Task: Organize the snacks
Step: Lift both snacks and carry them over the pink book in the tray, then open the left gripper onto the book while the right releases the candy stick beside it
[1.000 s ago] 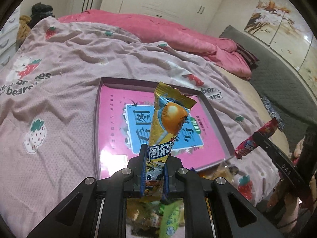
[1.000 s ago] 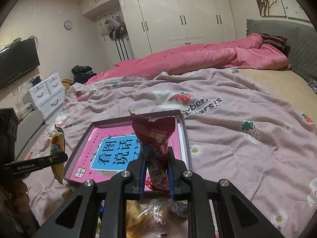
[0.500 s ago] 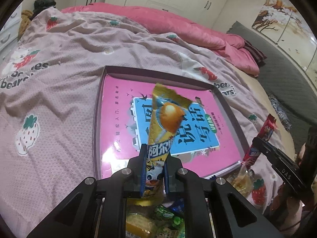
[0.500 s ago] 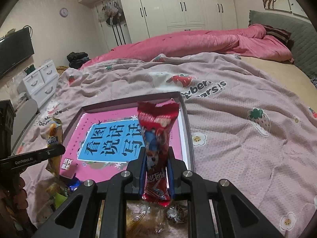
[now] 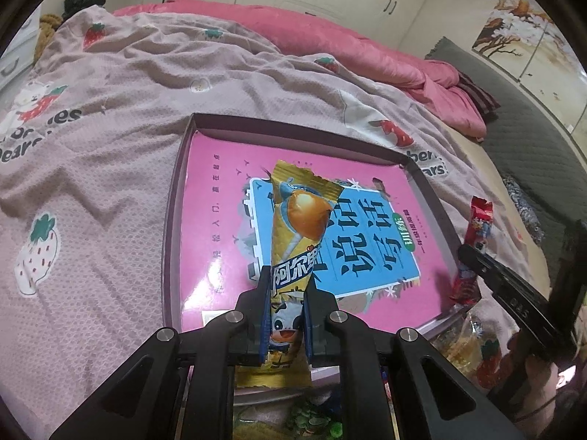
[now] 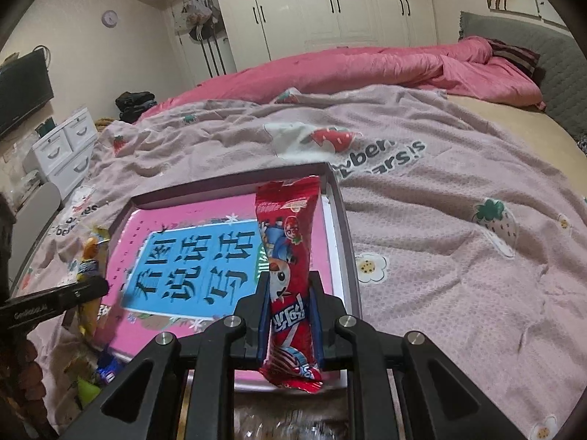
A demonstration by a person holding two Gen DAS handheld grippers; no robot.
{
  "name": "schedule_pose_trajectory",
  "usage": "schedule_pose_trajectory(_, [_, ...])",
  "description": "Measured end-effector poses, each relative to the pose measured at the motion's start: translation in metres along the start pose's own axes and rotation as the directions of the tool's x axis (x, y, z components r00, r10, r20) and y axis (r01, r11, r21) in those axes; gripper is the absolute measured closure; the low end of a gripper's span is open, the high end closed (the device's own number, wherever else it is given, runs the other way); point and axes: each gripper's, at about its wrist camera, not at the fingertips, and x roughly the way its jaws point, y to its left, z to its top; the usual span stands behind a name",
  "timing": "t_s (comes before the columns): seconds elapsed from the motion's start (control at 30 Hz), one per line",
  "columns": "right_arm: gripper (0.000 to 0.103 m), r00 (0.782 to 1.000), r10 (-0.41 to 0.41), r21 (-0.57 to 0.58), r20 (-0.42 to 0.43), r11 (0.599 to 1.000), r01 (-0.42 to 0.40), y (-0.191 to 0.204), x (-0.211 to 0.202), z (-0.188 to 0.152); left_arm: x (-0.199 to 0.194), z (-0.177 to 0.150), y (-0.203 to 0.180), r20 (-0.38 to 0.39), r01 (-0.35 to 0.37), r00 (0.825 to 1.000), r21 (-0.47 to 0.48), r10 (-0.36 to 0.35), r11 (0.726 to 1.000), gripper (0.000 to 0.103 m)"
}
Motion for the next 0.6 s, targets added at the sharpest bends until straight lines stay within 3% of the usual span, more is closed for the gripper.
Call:
schedule_pose_trajectory(0.4, [0.084,1.000,0.002,-0.006,-0.029,1.000,-0.002,0.0029,0.0106,-0.0046,0.0028,0.0001,0.0045,-0.002,0.006,1.000,-0.017,-0.006,1.000,0.088])
schedule_pose_trajectory(0.6, [0.078,0.999,-0.004,-0.006,-0.034,1.000,0.004,0.0027,0.0087,-0.0052,-0.0012,0.0015,0.0047,0.012,0.007,1.000,-0.018,-0.006,1.000,0.075])
